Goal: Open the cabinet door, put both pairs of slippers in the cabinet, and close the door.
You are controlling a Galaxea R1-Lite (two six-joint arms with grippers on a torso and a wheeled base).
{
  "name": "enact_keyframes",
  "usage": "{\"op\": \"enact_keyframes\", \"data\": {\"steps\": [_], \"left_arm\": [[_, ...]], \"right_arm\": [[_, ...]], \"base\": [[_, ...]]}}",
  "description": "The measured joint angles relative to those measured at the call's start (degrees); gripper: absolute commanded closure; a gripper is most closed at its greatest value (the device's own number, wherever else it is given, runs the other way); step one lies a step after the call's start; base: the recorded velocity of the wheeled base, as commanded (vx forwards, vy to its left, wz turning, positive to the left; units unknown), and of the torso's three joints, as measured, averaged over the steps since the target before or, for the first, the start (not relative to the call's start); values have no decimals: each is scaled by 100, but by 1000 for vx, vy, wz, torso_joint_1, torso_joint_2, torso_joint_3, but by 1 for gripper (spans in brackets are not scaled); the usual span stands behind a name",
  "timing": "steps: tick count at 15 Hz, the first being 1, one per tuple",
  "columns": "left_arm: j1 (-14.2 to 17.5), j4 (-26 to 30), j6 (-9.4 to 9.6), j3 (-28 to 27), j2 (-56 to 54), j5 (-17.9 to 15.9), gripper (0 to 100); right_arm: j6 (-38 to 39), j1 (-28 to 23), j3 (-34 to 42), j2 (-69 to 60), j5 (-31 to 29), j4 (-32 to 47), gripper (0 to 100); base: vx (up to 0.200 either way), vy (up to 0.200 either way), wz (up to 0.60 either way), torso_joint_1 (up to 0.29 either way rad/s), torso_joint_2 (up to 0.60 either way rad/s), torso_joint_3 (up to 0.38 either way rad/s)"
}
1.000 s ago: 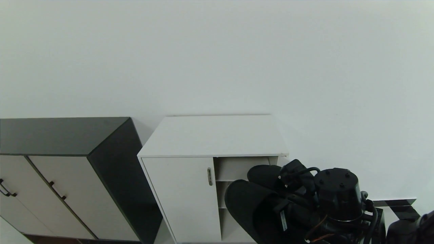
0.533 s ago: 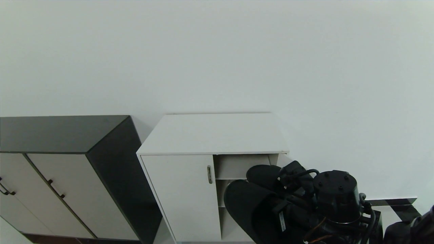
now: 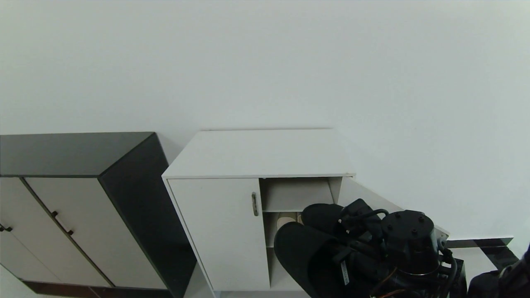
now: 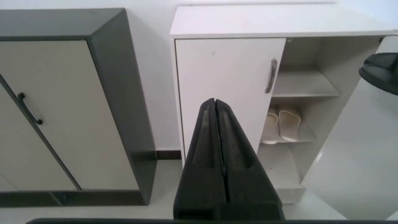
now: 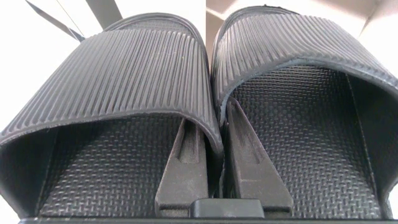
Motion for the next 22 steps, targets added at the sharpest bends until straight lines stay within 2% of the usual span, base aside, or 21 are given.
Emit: {"op": "enact_keyframes", "data": {"steps": [12,22], "left_arm": [[-2,0,-7,0,0,0,100],[-2,2,-7,0,0,0,100]], "right_arm": [[2,0,11,50,1,-24,100],[2,9,59,182,1,-284,100]], "base": [[0,0,0,-217,524,304],[0,0,0,-161,485,318]]}}
